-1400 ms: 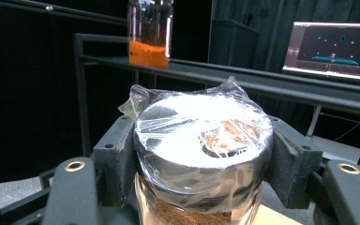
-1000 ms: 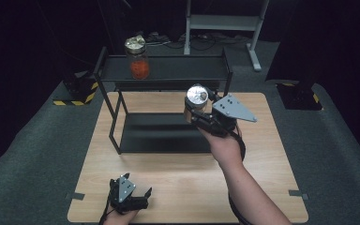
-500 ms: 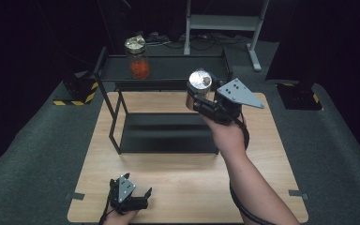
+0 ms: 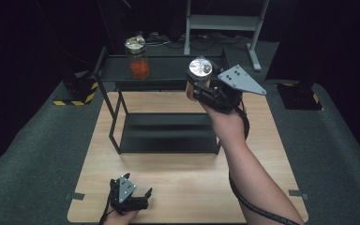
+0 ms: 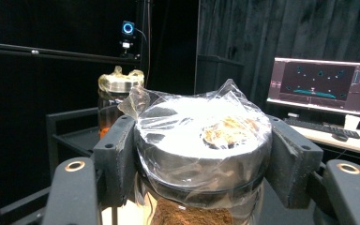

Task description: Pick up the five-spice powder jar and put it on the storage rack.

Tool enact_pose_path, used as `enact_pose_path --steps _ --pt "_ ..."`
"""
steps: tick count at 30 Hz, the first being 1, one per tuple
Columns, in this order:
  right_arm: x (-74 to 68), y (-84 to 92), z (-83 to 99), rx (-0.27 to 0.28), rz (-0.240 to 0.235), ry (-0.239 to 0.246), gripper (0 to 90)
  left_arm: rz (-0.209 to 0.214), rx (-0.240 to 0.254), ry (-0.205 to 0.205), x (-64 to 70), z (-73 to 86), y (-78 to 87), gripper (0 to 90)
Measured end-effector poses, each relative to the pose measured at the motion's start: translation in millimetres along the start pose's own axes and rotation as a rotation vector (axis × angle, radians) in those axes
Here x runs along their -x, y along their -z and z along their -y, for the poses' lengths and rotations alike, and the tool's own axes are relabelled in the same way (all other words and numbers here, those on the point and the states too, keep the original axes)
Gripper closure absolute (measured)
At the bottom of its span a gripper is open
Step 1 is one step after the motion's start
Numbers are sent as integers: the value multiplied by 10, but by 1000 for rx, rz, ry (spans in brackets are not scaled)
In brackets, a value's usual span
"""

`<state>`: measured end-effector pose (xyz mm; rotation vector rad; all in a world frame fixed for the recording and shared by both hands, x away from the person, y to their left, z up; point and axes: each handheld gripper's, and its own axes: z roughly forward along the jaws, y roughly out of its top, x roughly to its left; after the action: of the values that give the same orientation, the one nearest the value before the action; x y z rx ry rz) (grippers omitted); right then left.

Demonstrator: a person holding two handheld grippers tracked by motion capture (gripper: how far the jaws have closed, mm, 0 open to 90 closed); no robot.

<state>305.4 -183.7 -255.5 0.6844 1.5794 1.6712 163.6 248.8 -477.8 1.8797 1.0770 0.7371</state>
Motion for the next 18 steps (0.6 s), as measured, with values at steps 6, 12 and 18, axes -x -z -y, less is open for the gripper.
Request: enact_pose_path --steps 6,12,18 --pt "4 -125 -59 -14 11 14 343 3 3 5 -11 5 3 10" --pt "40 -247 -65 -26 22 0 343 4 2 -2 -3 3 0 11" --pt "45 -340 -75 -31 20 -4 343 5 4 -2 -8 7 4 10"
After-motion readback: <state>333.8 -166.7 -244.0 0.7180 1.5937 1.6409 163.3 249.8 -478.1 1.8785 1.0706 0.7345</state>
